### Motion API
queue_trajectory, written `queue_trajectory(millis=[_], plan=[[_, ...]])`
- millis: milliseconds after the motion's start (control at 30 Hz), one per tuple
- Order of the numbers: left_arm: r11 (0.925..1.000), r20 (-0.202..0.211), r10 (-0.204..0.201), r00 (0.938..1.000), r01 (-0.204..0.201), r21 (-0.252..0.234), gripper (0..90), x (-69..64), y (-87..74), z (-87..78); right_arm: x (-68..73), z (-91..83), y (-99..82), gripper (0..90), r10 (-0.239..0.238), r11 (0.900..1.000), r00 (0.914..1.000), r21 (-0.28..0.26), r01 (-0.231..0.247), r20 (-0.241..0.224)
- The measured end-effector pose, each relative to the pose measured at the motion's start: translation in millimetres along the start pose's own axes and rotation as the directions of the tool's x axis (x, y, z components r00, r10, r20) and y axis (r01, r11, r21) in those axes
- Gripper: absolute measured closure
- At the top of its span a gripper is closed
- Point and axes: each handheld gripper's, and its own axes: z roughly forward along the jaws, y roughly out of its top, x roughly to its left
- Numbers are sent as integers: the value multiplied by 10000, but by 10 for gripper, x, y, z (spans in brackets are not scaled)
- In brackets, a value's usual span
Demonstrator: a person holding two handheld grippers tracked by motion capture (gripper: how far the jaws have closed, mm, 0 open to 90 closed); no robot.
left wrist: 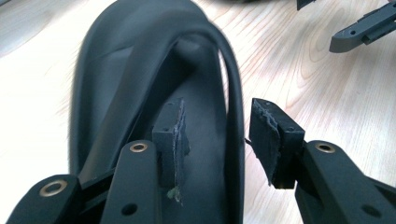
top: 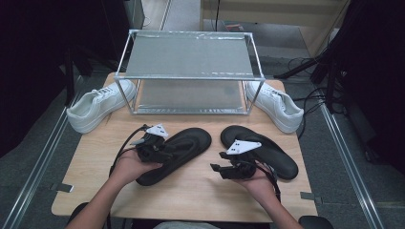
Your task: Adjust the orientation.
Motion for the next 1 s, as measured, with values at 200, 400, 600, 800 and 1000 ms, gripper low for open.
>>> queue_trajectory(millis=[200, 400, 600, 800, 1000], plan=[[9983, -312, -523, 9981, 514, -283, 572, 107, -155, -167, 20, 89, 76, 438, 203, 9998, 9991, -51, -205, -359], [9952, -667, -857, 9941, 822, -530, 648, 164, -305, -295, 40, 167, 145, 509, 246, 9991, 9971, -319, -270, -716], [9917, -887, -1261, 9881, 1231, -383, 824, 236, -430, -363, 65, 274, 216, 623, 41, 9992, 9965, -399, -75, -835], [9875, -1331, -1566, 9787, 1525, -402, 888, 346, -533, -411, 144, 372, 300, 823, -427, 9977, 9907, -577, 355, -1292], [9851, -1690, -1716, 9706, 1705, -211, 886, 426, -599, -364, 197, 461, 349, 900, -530, 9974, 9894, -550, 459, -1355]])
